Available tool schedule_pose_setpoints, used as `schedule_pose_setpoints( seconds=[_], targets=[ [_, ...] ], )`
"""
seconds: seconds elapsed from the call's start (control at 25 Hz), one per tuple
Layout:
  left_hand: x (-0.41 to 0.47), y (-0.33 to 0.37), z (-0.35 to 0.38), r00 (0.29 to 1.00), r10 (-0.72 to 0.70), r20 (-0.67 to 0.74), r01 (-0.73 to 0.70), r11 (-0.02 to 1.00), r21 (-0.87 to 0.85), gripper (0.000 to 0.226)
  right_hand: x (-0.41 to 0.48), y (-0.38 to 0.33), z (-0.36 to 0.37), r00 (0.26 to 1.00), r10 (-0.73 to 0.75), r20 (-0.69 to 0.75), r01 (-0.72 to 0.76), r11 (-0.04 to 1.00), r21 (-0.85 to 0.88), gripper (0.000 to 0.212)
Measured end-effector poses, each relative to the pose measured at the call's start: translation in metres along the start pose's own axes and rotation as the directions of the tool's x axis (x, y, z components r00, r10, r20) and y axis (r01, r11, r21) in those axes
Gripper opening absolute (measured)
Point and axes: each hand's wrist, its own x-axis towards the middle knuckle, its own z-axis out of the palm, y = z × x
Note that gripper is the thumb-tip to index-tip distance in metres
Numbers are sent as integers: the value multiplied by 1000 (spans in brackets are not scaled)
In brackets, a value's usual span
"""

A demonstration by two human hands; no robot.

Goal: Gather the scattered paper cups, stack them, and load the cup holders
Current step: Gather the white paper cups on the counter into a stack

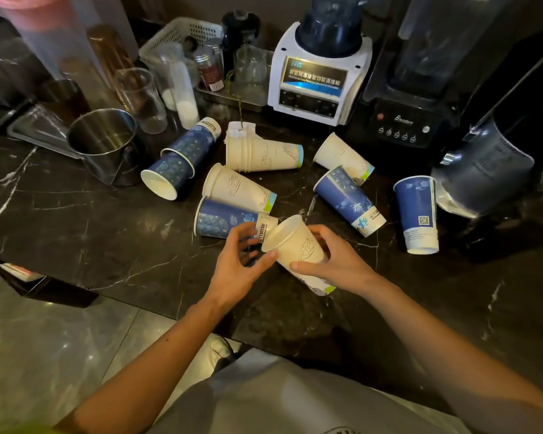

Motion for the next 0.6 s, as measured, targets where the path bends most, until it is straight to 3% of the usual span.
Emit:
schedule_pose_setpoints(
  seconds=[0.12, 0.28, 0.48, 0.6],
  targets=[
    [-5, 10, 3, 995, -29, 99, 42, 990, -138, 68, -6, -12, 1, 997, -66, 47, 55, 977, 208, 75],
    [-7, 17, -3, 990, -67, 127, 94, 969, -226, 62, 1, -29, 9, 987, -129, 95, 94, 946, 310, 72],
    [-13, 16, -31, 996, -73, 46, 80, 980, -183, 51, 22, -44, -1, 938, -185, 294, 138, 975, 173, 87],
    [-16, 12, -49, 997, -67, -40, 60, 987, -146, 57, 50, -62, -16, 956, -190, 221, 160, 976, 148, 72]
  ],
)
